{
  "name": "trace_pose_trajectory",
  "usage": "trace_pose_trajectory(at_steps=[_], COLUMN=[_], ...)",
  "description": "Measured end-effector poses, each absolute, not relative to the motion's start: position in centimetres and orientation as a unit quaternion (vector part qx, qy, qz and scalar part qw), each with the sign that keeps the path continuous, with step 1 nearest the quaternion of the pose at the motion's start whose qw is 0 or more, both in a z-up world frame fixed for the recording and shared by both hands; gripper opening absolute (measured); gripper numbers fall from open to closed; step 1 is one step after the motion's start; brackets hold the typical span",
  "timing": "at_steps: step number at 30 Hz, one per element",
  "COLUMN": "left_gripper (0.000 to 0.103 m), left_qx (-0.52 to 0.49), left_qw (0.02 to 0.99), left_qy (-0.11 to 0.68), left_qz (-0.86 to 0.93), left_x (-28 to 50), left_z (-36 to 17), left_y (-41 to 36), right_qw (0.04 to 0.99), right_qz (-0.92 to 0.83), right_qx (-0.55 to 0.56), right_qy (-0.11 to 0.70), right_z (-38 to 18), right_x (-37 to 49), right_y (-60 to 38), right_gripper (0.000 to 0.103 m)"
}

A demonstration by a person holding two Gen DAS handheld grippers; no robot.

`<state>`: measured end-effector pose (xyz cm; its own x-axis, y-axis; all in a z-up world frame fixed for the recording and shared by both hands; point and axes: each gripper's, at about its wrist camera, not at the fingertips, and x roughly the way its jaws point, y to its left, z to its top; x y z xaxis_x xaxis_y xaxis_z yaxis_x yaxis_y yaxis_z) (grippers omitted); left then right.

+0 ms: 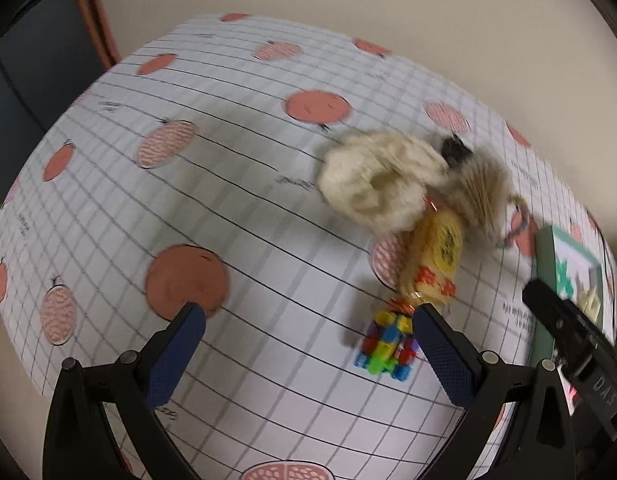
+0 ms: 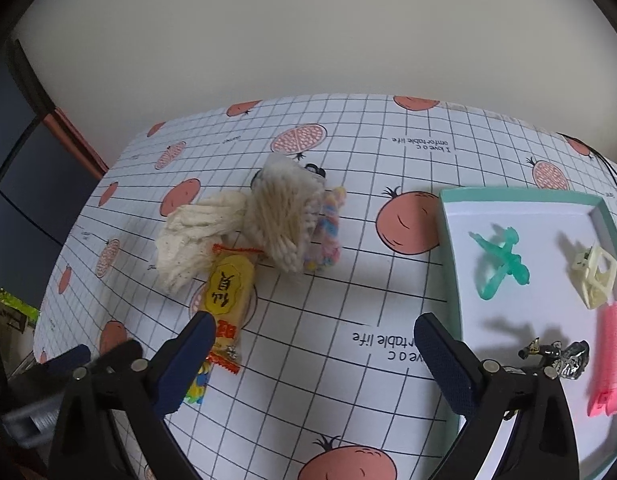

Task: Organize objects
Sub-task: 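Grasp the yellow candy packet with the right gripper while the left gripper grasps the multicolour block toy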

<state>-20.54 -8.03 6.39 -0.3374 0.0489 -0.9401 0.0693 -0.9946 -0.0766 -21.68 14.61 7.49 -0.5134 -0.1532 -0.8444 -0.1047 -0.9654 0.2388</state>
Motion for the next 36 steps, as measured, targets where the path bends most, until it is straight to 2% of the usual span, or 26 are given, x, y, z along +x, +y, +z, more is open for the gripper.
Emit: trace_pose_trajectory(at_steps=[9, 15, 22, 31, 33, 34, 35, 36], left_gripper=[0.103, 0.1, 0.096, 0.096, 0.092, 0.084, 0.08, 0.08], left_qx=[0.598, 0.599, 0.591, 0.6, 0.6, 0.602, 0.603, 0.604], left_qw=[-0.013, 0.005, 0.021, 0.025, 0.024, 0.022, 0.023, 0.024], left_qy=[0.015, 0.027, 0.02, 0.014, 0.016, 0.015, 0.014, 0.012], left_qz=[-0.801, -0.801, -0.806, -0.799, -0.8, -0.798, -0.797, -0.797], left_x=[-20.0, -19.9, -19.7, -19.2, -19.1, -19.1, -19.0, -19.0], left_z=[3.8, 3.1, 3.3, 3.0, 3.1, 3.1, 3.1, 3.1], left_y=[-4.7, -5.2, -5.7, -5.9, -5.9, -5.9, -5.9, -5.9], right_qw=[0.019, 0.032, 0.053, 0.065, 0.068, 0.07, 0.071, 0.073], right_qz=[-0.857, -0.859, -0.859, -0.853, -0.852, -0.853, -0.852, -0.852], right_qx=[0.494, 0.49, 0.484, 0.495, 0.496, 0.496, 0.497, 0.497], right_qy=[-0.144, -0.147, -0.157, -0.155, -0.152, -0.15, -0.15, -0.15], right_z=[6.6, 6.3, 5.6, 4.0, 3.7, 3.5, 3.4, 3.3], right_x=[-21.9, -22.2, -22.7, -23.7, -23.8, -23.9, -23.9, -24.0], right_y=[14.7, 13.8, 11.7, 9.7, 9.3, 9.1, 9.0, 8.9], right_gripper=[0.101, 0.1, 0.097, 0.089, 0.087, 0.086, 0.084, 0.084])
